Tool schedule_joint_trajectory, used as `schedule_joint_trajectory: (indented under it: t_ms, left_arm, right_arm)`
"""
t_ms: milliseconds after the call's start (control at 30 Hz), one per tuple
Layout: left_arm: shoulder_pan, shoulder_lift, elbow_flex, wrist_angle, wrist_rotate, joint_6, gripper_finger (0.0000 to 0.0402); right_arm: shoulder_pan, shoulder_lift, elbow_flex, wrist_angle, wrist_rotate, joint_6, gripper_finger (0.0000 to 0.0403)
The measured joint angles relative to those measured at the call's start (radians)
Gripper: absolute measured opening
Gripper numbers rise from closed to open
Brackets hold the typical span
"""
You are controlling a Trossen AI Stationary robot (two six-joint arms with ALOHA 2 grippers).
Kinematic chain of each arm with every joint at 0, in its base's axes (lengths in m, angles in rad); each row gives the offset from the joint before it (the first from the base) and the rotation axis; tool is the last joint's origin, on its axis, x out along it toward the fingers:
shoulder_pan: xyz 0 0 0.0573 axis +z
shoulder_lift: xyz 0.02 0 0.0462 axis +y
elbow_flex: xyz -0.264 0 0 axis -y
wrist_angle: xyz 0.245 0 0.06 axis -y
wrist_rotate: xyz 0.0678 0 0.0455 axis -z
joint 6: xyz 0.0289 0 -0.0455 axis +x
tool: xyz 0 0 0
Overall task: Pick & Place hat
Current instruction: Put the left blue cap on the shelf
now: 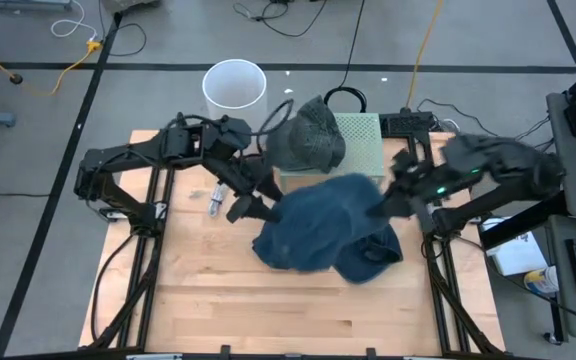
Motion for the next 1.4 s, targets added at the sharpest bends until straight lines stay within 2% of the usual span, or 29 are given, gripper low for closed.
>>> schedule_joint_trajectory:
  t_ms: [267,400,567,767,1033,1400]
  left_arm:
    - [-0.010,-0.087,0.002,0.110,-0.308,0.095,0.0267]
    - [-0.014,-0.114,0.004,0.202,-0.435,0.019,0.0256]
    - [-0.014,-0.131,0.003,0.295,-0.537,-0.127,0.0246]
    - [-0.014,-0.125,0.002,0.400,-0.569,-0.278,0.0236]
    - [-0.015,-0.121,0.001,0.411,-0.570,-0.287,0.0220]
    - [-0.041,-0.113,0.001,0.422,-0.570,-0.241,0.0209]
  right_arm:
    - [0.000,-0.138,0.000,-0.075,0.184,0.059,0.0004]
    - [0.000,-0.181,0.000,-0.085,0.319,0.020,0.0004]
    - [0.000,-0.206,0.000,-0.085,0.411,-0.052,0.0004]
    - [-0.001,-0.187,0.000,-0.016,0.418,-0.174,0.0004]
    - [-0.001,-0.144,0.000,0.164,0.382,-0.327,0.0004]
    - [-0.035,-0.091,0.000,0.219,0.386,-0.388,0.0004]
